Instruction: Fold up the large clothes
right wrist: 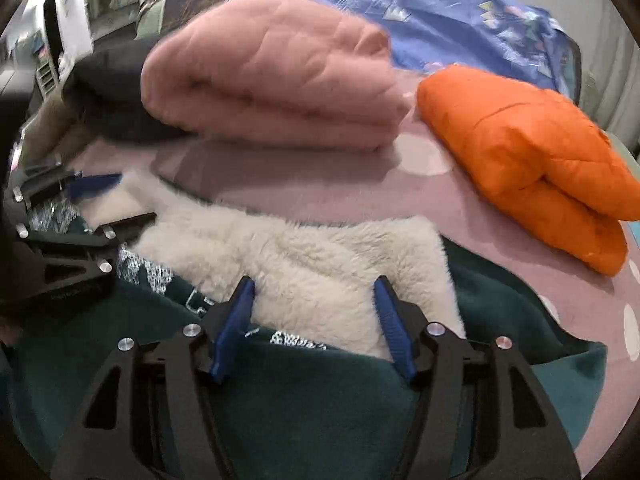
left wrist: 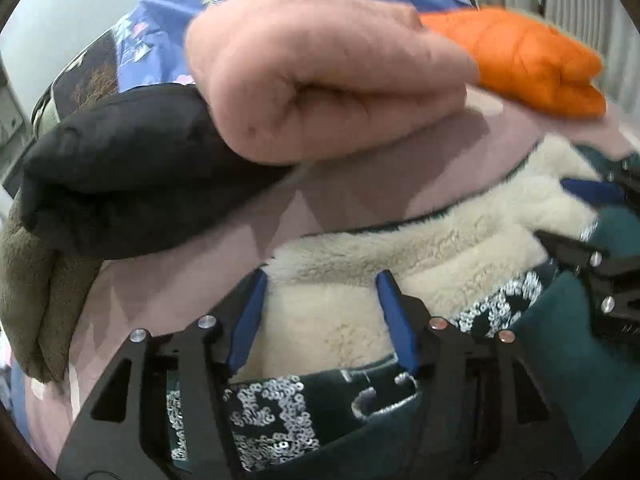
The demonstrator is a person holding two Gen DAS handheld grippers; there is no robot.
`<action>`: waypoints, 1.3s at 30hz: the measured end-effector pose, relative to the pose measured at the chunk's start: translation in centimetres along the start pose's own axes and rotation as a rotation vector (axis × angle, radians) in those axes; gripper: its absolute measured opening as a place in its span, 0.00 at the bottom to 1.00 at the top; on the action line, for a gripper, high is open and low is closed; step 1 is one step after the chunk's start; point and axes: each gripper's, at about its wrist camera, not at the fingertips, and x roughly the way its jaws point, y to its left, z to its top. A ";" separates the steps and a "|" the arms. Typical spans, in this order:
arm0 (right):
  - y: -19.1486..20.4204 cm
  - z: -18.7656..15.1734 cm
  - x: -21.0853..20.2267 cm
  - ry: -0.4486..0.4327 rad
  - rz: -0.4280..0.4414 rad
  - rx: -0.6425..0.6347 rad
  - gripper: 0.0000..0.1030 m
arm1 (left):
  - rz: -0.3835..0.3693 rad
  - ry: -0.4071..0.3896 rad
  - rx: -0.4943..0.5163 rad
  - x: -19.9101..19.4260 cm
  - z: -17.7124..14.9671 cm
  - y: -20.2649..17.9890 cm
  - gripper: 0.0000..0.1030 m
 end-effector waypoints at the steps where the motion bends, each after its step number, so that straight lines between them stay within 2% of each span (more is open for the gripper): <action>1: 0.0 -0.1 -0.1 -0.007 -0.003 -0.001 0.60 | 0.005 0.020 -0.023 0.3 0.0 0.3 0.66; 3: 0.0 -0.1 -0.5 -0.011 -0.005 -0.003 0.61 | -0.059 0.051 -0.072 0.7 0.1 1.2 0.66; 5: 0.2 -0.6 -2.3 -0.028 -0.008 -0.001 0.61 | -0.077 0.047 -0.116 -0.5 0.0 2.2 0.66; 7: -0.5 -1.5 -5.6 -0.071 -0.012 0.023 0.62 | -0.090 0.007 -0.146 -3.1 -0.6 3.1 0.66; 8: -1.1 -2.3 -7.8 -0.095 0.001 0.024 0.65 | -0.103 -0.045 -0.145 -5.7 -1.5 3.8 0.68; 10: -2.6 -4.6 -11.7 -0.132 -0.003 0.008 0.68 | -0.123 -0.103 -0.126 -9.3 -3.4 4.9 0.74; 13: -5.6 -9.7 -15.8 -0.130 -0.034 0.011 0.68 | -0.125 -0.146 -0.108 -14.5 -8.9 7.6 0.78; 15: -7.9 -13.8 -17.8 -0.104 -0.010 0.087 0.68 | -0.119 -0.148 -0.097 -16.5 -12.6 8.6 0.79; 18: -10.9 -19.2 -19.4 -0.079 0.037 0.228 0.68 | -0.157 -0.113 -0.105 -18.2 -18.2 9.9 0.79; 21: -12.2 -24.1 -20.8 -0.069 0.095 0.349 0.68 | -0.235 -0.063 -0.157 -18.2 -22.8 10.5 0.79; 25: -11.4 -28.5 -21.5 -0.055 0.171 0.431 0.68 | -0.306 -0.037 -0.187 -19.4 -27.4 9.5 0.80; 28: -10.3 -30.7 -22.0 -0.049 0.214 0.445 0.68 | -0.376 -0.034 -0.222 -20.3 -30.1 8.8 0.81; 34: -8.7 -33.3 -24.2 -0.075 0.310 0.461 0.68 | -0.480 -0.058 -0.279 -21.7 -33.2 7.6 0.81; 39: -7.4 -35.6 -25.8 -0.092 0.365 0.493 0.68 | -0.524 -0.078 -0.239 -23.3 -35.3 5.8 0.81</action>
